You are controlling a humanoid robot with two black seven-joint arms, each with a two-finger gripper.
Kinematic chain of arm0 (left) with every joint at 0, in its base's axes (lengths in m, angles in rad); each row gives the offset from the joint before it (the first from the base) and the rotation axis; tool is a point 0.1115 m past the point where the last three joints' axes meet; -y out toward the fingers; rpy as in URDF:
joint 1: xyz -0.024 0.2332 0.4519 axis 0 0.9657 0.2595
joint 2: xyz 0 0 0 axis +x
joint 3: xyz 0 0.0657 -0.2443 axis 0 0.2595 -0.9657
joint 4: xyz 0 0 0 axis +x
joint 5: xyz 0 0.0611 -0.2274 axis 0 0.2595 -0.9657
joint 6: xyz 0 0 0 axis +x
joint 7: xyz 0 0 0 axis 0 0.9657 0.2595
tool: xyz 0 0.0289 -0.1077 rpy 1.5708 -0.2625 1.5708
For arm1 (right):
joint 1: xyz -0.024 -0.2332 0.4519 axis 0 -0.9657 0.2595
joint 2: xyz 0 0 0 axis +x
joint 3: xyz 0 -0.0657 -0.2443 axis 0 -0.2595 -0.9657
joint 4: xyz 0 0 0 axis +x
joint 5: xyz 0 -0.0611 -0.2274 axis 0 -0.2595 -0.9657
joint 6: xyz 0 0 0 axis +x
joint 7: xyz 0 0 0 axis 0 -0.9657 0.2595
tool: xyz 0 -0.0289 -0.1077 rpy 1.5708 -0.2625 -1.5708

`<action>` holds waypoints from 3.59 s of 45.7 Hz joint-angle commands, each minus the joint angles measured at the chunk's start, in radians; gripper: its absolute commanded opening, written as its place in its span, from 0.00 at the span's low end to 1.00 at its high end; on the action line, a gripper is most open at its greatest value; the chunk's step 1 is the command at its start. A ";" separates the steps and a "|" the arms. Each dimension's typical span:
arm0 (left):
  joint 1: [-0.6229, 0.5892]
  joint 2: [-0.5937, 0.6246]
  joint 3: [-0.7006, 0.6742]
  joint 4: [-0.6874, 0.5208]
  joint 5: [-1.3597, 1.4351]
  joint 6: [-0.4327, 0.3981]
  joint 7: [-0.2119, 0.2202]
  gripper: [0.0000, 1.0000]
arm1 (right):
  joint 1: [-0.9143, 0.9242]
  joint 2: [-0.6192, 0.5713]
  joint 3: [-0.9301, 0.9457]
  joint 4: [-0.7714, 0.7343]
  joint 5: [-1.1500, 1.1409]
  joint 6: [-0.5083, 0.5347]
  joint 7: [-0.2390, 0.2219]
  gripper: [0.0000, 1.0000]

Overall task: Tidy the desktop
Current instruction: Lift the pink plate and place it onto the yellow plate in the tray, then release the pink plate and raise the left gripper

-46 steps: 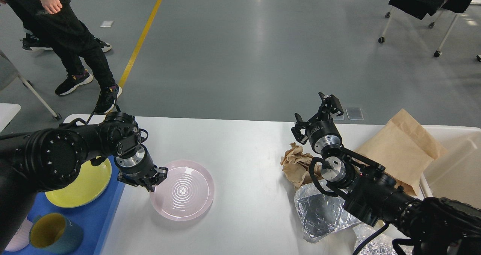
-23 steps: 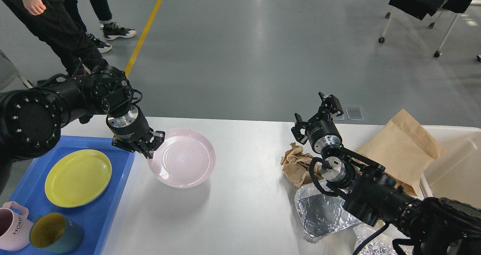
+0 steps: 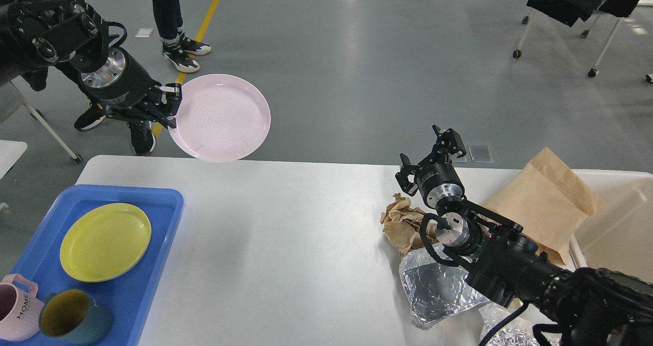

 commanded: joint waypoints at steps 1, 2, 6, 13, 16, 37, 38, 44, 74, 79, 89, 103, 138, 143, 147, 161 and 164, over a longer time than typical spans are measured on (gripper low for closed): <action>0.017 0.017 0.003 0.000 -0.005 0.000 0.000 0.00 | 0.000 0.000 0.000 0.000 0.000 0.000 0.000 1.00; 0.023 0.026 0.004 0.000 -0.007 0.000 -0.002 0.00 | 0.000 0.000 0.000 0.000 0.000 0.000 0.000 1.00; 0.096 0.101 0.000 0.005 -0.010 0.000 -0.006 0.00 | 0.000 0.000 0.000 0.000 0.000 0.000 0.000 1.00; 0.236 0.227 -0.063 0.011 -0.010 0.000 -0.006 0.00 | 0.000 0.000 0.000 0.000 0.000 0.000 0.000 1.00; 0.306 0.258 -0.089 0.011 -0.010 0.000 -0.005 0.00 | 0.000 0.000 0.000 0.000 0.000 0.000 0.000 1.00; 0.541 0.313 -0.200 0.049 -0.010 0.170 0.003 0.00 | 0.000 0.000 0.000 0.000 0.000 0.000 0.000 1.00; 0.546 0.313 -0.200 0.057 -0.010 0.172 0.003 0.00 | 0.000 0.000 0.000 0.000 0.000 0.000 0.000 1.00; 0.569 0.316 -0.201 0.078 -0.010 0.175 0.003 0.00 | 0.000 0.000 0.000 0.000 0.000 0.000 0.000 1.00; 0.672 0.307 -0.252 0.144 -0.008 0.221 0.003 0.02 | 0.000 0.000 0.000 0.000 0.000 0.000 0.000 1.00; 0.687 0.299 -0.253 0.146 -0.007 0.221 0.003 0.06 | 0.000 0.000 0.000 0.000 0.000 0.000 0.000 1.00; 0.695 0.299 -0.255 0.144 -0.007 0.222 0.001 0.19 | 0.000 0.000 0.000 0.000 0.000 0.000 0.000 1.00; 0.686 0.305 -0.255 0.143 -0.007 0.251 -0.013 0.72 | 0.000 0.000 0.000 0.000 0.000 0.000 0.000 1.00; 0.632 0.295 -0.821 0.193 -0.011 0.418 -0.016 0.96 | 0.000 0.000 0.000 0.000 0.000 0.000 0.000 1.00; 0.684 0.259 -1.037 0.198 -0.010 0.491 -0.016 0.96 | 0.000 0.000 0.000 0.000 0.000 0.000 0.000 1.00; 0.690 0.233 -1.210 0.215 -0.010 0.526 -0.014 0.96 | 0.000 0.000 0.000 0.000 0.000 0.000 0.000 1.00; 0.756 0.101 -1.741 0.230 -0.010 0.537 -0.014 0.96 | 0.000 0.000 0.000 0.000 0.000 0.000 0.000 1.00; 0.764 0.065 -1.804 0.238 -0.011 0.546 -0.014 0.96 | 0.000 0.000 0.000 0.000 0.000 0.000 0.000 1.00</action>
